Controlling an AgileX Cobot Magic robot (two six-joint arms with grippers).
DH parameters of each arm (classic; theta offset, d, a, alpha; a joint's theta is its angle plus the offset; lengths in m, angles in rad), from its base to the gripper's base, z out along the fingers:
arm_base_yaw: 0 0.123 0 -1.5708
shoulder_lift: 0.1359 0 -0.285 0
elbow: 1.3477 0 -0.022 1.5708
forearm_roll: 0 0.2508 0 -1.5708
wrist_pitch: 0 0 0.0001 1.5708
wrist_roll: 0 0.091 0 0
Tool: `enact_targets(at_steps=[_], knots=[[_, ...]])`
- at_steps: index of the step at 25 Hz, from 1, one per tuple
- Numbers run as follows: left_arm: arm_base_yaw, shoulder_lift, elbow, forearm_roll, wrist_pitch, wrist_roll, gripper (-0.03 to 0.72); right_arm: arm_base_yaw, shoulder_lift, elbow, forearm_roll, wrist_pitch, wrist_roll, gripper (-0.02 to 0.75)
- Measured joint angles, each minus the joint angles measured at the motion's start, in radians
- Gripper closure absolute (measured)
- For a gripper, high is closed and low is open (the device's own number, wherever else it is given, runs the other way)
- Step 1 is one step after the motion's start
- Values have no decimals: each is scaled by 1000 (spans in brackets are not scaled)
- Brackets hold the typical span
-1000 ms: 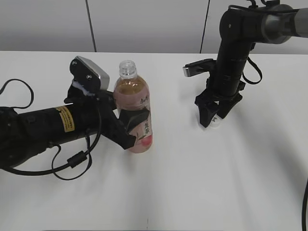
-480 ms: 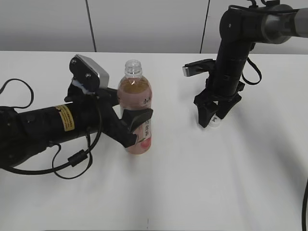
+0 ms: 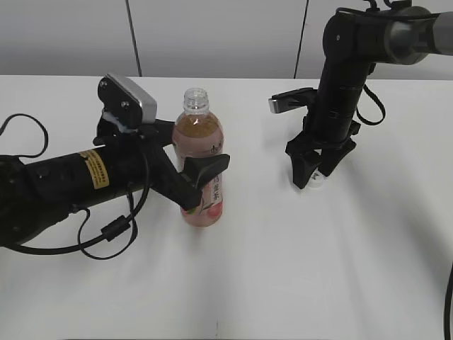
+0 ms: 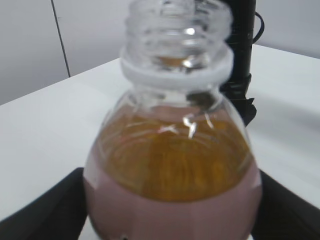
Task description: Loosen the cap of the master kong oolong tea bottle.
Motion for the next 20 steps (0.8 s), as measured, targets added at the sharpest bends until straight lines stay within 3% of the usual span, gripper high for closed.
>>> enact_targets(at_steps=[15,20], knots=[[0,-146,151,-21,39,0,132,-1,-90,0,0,18,27,213],[0,-268,183,-41,137,0,132,-2,-147,0,0,36,57,213]])
